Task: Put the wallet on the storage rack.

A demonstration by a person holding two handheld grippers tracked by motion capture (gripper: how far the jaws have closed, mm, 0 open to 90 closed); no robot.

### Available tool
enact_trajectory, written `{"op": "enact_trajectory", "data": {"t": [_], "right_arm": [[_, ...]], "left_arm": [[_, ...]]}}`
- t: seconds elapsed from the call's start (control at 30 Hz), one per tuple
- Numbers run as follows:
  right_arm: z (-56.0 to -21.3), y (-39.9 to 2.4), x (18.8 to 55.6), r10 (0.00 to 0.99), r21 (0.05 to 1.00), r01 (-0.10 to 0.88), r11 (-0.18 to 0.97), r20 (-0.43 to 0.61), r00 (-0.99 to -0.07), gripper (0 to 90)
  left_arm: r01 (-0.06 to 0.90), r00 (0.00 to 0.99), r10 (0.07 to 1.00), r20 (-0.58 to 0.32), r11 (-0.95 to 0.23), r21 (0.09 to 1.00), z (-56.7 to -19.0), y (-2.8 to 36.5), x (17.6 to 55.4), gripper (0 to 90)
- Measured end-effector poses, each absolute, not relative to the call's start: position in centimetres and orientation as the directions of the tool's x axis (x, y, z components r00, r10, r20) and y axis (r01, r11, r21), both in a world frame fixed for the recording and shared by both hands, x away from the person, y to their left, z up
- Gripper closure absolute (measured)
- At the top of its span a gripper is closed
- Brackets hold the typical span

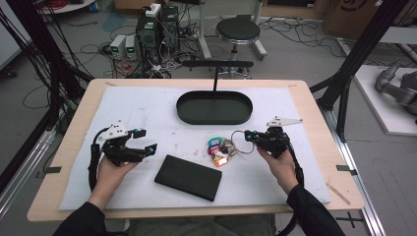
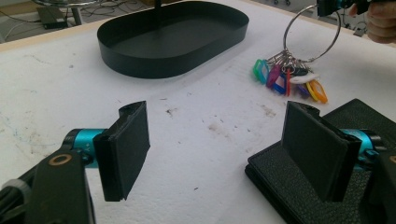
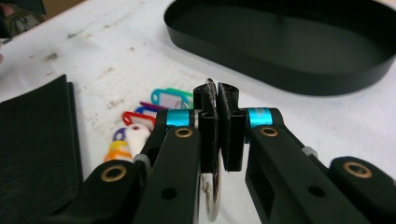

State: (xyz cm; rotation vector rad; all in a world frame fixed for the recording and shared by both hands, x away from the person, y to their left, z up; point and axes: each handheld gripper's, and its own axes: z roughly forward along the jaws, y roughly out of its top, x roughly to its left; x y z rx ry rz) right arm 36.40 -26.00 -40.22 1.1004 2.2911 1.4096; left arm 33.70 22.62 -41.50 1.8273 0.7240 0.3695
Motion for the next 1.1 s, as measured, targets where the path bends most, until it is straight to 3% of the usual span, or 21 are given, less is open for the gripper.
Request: {"op": "enact_trajectory", "data": {"t": [1.1], "right_arm": [[-33.4, -26.5, 38.3, 0.609, 0.913, 0.342, 0.223, 0.143, -0.78, 88.3]], "left_arm": [[0.299, 0.767, 0.634, -0.093, -0.226, 0.927, -41.5, 22.7, 33.6, 23.5]]}}
